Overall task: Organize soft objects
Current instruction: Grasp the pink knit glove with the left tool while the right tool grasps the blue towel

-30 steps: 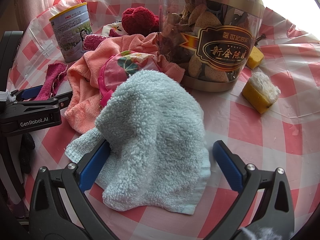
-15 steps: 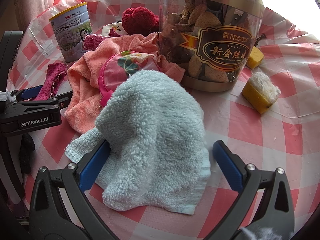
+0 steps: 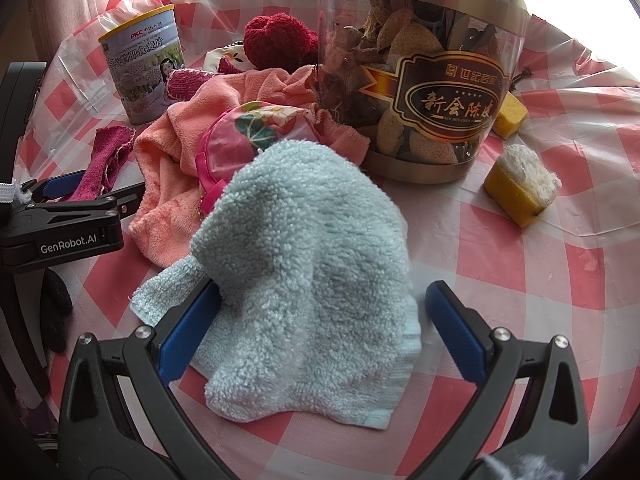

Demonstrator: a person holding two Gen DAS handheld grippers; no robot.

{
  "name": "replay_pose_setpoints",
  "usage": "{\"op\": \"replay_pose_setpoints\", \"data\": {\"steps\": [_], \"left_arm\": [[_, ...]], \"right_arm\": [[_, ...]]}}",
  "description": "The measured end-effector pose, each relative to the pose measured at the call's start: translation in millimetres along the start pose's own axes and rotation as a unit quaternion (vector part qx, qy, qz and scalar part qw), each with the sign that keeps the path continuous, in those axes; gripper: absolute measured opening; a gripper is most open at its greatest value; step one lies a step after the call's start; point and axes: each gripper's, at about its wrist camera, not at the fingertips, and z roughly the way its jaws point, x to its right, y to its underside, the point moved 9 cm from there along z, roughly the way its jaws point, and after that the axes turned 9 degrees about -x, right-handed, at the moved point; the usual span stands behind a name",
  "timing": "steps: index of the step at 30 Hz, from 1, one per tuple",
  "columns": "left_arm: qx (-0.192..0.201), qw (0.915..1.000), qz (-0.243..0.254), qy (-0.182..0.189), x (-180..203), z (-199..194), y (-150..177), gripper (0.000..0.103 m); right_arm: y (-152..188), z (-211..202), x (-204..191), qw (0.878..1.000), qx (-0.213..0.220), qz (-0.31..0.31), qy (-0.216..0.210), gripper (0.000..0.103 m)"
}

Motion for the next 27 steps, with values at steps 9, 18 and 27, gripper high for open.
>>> {"op": "replay_pose_setpoints", "data": {"steps": [9, 18, 27], "left_arm": [[0.000, 1.0000, -0.002, -0.002, -1, 1, 0, 0.103], [-0.001, 1.0000, -0.003, -0.002, -3, 0, 2, 0.103], [-0.002, 1.0000, -0.008, -0.005, -7, -5, 9, 0.103]], "right_arm": [[-1, -1, 0, 1.000, 0.001, -0.001, -0.004, 0.103], [5, -18, -13, 0.999, 0.023, -0.010, -0.022, 0.064], [43, -75, -15, 0.991, 0.091, 0.025, -0.091, 0.026]]}}
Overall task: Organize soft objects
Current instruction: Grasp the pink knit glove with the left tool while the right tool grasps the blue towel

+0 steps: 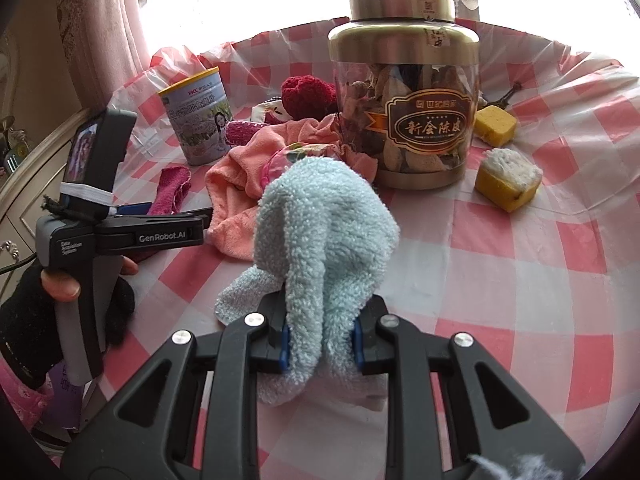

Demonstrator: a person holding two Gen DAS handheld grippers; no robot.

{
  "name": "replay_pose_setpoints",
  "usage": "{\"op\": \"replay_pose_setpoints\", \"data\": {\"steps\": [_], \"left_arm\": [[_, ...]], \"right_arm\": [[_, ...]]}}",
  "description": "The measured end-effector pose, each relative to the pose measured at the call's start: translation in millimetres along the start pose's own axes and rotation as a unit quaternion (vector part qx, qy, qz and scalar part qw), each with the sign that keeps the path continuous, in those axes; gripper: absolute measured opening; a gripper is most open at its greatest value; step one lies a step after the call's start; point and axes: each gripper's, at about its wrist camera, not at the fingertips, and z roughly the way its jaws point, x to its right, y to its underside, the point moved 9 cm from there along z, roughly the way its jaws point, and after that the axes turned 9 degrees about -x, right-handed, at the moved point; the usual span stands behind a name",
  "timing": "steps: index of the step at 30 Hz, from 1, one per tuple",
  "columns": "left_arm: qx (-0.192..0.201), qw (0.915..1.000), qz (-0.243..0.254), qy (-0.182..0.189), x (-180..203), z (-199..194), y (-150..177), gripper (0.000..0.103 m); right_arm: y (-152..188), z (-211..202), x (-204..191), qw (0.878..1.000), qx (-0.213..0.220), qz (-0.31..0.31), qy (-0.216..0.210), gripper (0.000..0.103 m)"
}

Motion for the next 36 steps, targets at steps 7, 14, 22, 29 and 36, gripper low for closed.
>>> {"op": "replay_pose_setpoints", "data": {"steps": [7, 14, 22, 29, 36], "left_arm": [[-0.017, 0.9997, 0.017, 0.003, -3, -4, 8, 0.098], [0.015, 0.9998, -0.014, -0.005, -40, -39, 34, 0.032], [0.047, 0.9978, -0.035, 0.030, -66, -84, 60, 0.029], [0.082, 0.9960, -0.021, 0.028, -71, -125, 63, 0.029], [0.115, 0.9930, -0.009, 0.025, -73, -163, 72, 0.029]], "right_arm": [[13, -19, 15, 0.999, -0.002, 0.033, -0.034, 0.027], [23, -31, 18, 0.999, 0.004, 0.031, -0.034, 0.027], [23, -36, -3, 0.999, 0.011, 0.001, -0.039, 0.027], [18, -48, -21, 0.998, 0.024, -0.020, -0.051, 0.027], [11, -70, -39, 0.996, 0.043, -0.034, -0.066, 0.027]]}}
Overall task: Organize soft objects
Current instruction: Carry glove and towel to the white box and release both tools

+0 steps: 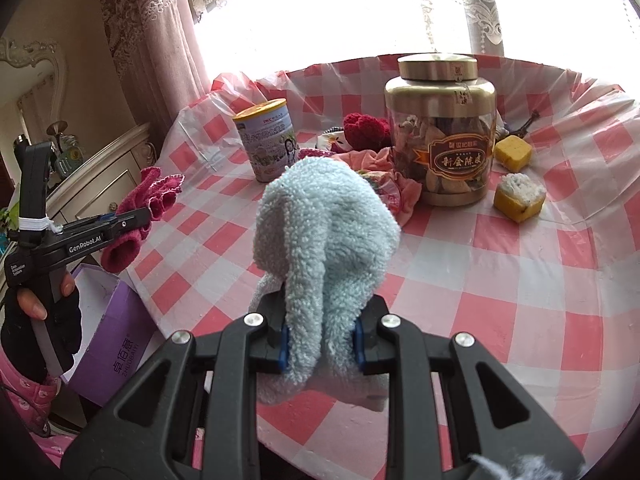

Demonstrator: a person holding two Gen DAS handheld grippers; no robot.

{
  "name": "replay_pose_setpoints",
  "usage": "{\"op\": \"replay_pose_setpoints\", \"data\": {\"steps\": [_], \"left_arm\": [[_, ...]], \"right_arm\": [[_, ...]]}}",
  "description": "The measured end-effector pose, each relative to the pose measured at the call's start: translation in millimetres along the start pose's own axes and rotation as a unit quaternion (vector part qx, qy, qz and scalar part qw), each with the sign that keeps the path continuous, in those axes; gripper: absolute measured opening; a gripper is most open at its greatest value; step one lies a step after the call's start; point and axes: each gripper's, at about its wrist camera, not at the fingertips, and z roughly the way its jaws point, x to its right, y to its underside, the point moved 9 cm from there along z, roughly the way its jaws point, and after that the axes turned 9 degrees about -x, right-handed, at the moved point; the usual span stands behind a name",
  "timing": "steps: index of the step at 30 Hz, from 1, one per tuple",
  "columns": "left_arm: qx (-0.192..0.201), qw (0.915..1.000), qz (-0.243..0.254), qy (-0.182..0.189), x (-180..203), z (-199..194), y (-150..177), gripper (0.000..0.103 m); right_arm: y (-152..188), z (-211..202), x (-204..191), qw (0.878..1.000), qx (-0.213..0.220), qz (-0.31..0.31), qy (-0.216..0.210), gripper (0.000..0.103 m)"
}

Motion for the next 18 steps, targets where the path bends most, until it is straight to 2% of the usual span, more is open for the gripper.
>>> {"op": "replay_pose_setpoints", "data": {"steps": [13, 18], "left_arm": [[0.038, 0.9981, 0.015, 0.047, 11, -58, 8, 0.029], [0.053, 0.9971, 0.016, 0.052, 9, -80, 15, 0.029]], "right_arm": [[-17, -31, -54, 0.997, 0.029, -0.060, -0.024, 0.027], [-20, -41, -76, 0.995, 0.035, -0.092, -0.030, 0.028]]}}
